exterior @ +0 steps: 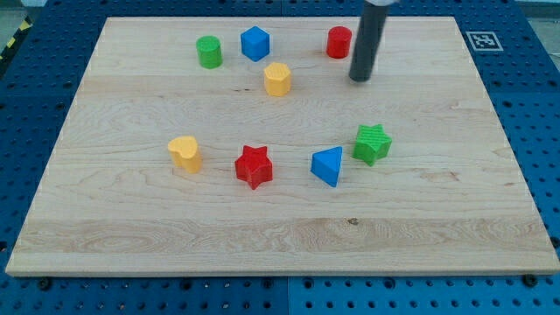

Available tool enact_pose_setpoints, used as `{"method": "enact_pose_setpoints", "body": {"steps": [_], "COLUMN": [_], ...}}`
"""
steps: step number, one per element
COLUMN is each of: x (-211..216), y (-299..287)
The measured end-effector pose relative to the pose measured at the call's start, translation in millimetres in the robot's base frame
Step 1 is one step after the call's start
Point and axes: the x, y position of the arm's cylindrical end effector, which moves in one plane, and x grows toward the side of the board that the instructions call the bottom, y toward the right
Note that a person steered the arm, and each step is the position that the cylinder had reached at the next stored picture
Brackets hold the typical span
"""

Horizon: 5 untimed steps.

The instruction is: Move yellow hexagon slightly down

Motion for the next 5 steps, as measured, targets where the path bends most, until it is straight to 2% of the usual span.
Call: {"method": "enact_pose_setpoints", "body": {"steps": [1,3,5], "x": [-13.3,-13.3,-12.2], "y": [-25.0,-73.2,-95.5]}}
